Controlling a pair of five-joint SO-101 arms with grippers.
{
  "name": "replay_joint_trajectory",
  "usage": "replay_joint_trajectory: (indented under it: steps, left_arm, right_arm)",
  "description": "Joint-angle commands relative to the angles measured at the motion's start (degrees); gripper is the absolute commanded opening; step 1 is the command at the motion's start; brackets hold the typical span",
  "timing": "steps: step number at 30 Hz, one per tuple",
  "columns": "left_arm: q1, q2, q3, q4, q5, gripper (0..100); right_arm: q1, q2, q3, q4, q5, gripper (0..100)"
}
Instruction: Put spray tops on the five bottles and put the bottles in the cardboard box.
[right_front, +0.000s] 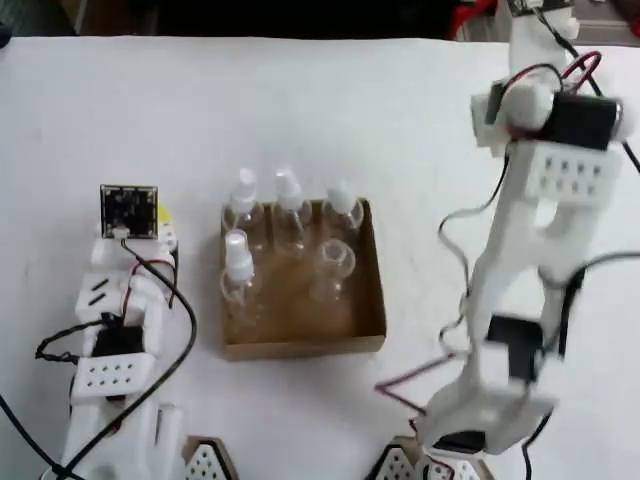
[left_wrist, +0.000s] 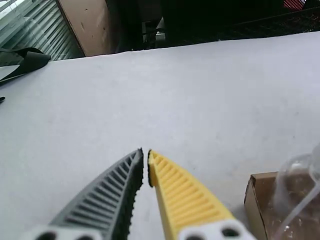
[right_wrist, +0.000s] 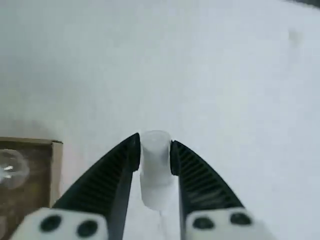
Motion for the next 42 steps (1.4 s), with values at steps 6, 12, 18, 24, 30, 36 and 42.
replay_joint_trajectory:
  steps: [6, 12, 18, 24, 30, 36, 42]
  left_arm:
    - [0.57, -0.31, -0.53, -1.58, -0.35, 2]
    - [0.57, -0.31, -0.62, -1.58, -0.35, 2]
    - [0.57, -0.31, -0.62, -1.58, -0.35, 2]
    - [0.57, -0.31, -0.70, -1.58, -0.35, 2]
    - [0.40, -0.31, -0.79, -1.58, -0.35, 2]
    - [0.57, -0.31, -0.79, -1.58, -0.35, 2]
    - [0.57, -0.31, -0.79, -1.58, -0.35, 2]
  right_arm:
    - [-12.35, -37.58, 17.14, 1.10, -11.60, 1.5]
    - [-24.13, -64.04, 42.81, -12.18, -12.13, 1.5]
    - [-27.91, -89.54, 76.57, -38.81, -12.22, 1.5]
    - [-34.68, -105.54, 99.34, -59.03, -12.22, 1.5]
    - [-39.96, -105.80, 110.77, -72.75, -12.22, 1.5]
    - [-40.57, -105.63, 118.42, -81.36, -12.22, 1.5]
    - [-40.48, -105.36, 122.81, -86.55, -12.31, 1.5]
